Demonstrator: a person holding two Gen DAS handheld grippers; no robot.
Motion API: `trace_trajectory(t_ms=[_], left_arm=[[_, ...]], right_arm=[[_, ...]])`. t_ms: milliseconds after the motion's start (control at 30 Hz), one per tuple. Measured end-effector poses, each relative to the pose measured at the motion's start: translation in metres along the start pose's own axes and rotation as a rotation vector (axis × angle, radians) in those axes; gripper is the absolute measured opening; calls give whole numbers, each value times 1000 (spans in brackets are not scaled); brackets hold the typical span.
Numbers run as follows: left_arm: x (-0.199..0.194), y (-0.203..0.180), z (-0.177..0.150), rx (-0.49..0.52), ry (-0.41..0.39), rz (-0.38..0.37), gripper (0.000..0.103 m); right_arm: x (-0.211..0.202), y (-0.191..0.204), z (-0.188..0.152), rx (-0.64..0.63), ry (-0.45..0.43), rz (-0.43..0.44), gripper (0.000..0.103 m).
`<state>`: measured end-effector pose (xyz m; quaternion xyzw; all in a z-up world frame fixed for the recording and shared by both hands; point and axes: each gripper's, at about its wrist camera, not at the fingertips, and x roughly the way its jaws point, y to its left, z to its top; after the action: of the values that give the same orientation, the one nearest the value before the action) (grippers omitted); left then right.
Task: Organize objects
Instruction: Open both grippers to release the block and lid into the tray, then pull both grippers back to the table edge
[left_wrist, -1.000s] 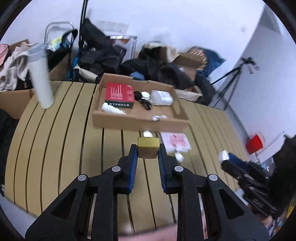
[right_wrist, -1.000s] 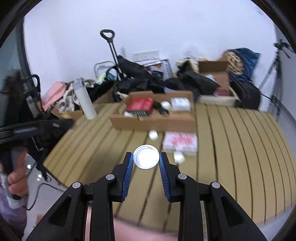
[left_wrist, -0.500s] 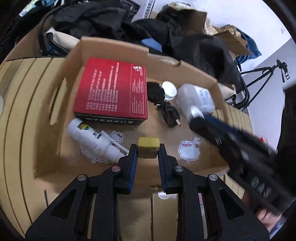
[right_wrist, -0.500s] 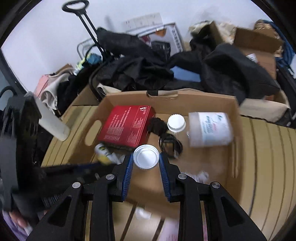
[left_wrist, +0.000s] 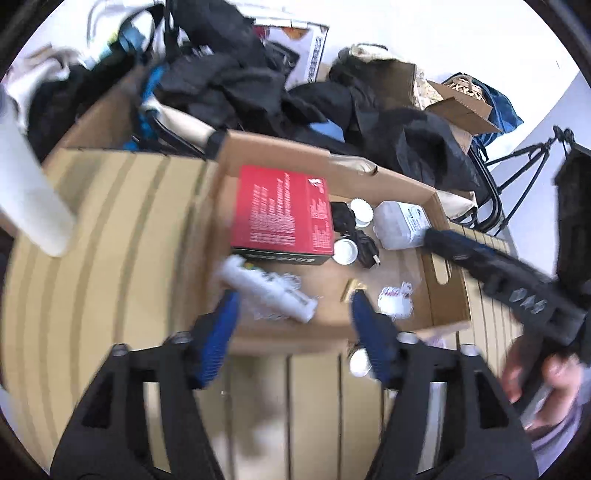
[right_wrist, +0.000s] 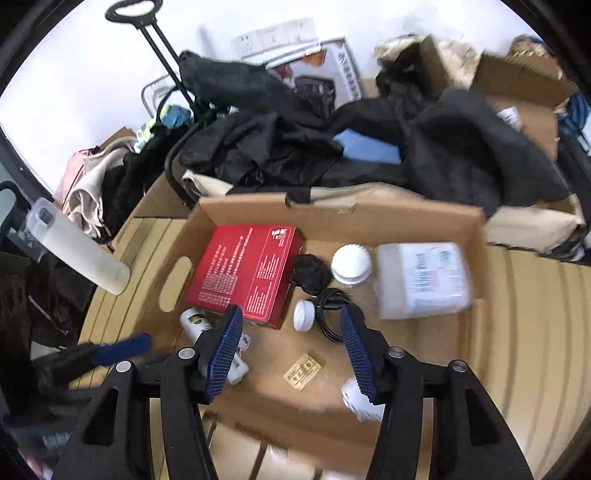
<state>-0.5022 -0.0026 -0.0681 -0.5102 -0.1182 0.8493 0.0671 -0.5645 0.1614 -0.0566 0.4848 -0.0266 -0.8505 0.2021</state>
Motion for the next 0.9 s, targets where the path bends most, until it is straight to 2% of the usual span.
trace_trajectory(t_ms=[33,67,133,233,300,400,567,600,700,833,900], left_arm=[[-13,1,-1,24,5,33,81],[-25,3,-2,48,12,58,83],[-46,8,-2,77,16,123,84],[-84,22,-7,53,-25,206,86],[-106,26,-15,46,-44,225,86],[-147,21,-33,61,-88,187,88],[-211,3,-74,122,-172,144,89],[-222,1,-83,127,-192,136,89],[-265,-3,-123,144,-283,98,103],[-306,-6,-194,201,-365,14,103],[-314,-5,-224,217,-381,13,103]], right_arm=[[-19,0,-1,-3,-12,-18,59],[-30,-2,-2,-4,-18,-30,59],[-65,-6,-7,-11,-39,-78,59],[-123,-17,-19,1,-70,-176,59],[-154,-24,-29,33,-88,-212,59],[-199,-22,-52,52,-134,-203,63],[-249,5,-97,-9,-173,-223,64],[-263,15,-114,-33,-198,-208,64],[-293,37,-158,-72,-253,-174,64],[-323,63,-228,-113,-319,-133,68],[-331,72,-263,-120,-320,-135,75]])
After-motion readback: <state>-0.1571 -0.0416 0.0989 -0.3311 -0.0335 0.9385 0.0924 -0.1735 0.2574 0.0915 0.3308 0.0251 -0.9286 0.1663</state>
